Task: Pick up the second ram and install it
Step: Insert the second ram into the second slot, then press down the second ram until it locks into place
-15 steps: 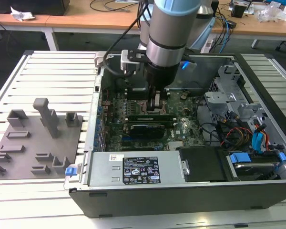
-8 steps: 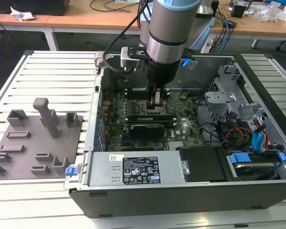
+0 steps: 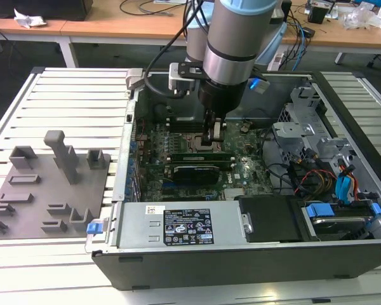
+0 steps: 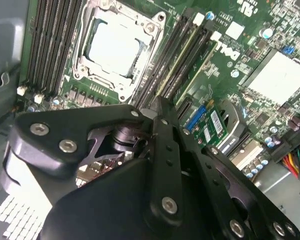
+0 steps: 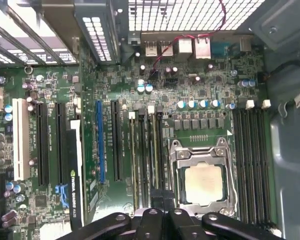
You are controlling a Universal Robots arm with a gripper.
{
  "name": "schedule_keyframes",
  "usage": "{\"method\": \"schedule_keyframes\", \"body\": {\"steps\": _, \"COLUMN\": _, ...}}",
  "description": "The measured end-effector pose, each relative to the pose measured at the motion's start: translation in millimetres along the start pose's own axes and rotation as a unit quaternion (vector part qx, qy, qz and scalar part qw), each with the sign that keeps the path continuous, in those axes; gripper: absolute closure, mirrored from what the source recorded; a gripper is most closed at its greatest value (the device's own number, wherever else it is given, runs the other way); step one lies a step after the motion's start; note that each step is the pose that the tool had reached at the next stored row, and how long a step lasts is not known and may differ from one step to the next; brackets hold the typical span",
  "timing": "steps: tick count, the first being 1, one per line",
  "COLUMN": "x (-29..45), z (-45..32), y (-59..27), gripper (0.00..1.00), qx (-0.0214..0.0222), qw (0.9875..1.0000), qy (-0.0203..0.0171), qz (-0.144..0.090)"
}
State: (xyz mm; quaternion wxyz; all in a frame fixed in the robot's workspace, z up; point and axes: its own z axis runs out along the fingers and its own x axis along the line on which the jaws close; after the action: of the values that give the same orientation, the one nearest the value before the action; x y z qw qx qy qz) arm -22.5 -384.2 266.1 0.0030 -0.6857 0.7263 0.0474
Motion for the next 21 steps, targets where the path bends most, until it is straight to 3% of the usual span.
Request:
{"method": "schedule_keyframes", "body": {"steps": 14, "x": -0.1, "z": 0.0, "y": -1.2, "gripper": 0.89, "qx": 0.0, "qw": 1.0, "qy": -0.0001, "qz": 0.0}}
{"method": "schedule_keyframes", "body": {"steps": 21, "x": -1.4, "z": 1.0, "y": -25.9, "gripper": 0.89, "qx": -0.0012, "qw": 1.0, "qy": 0.0, "qz": 0.0}}
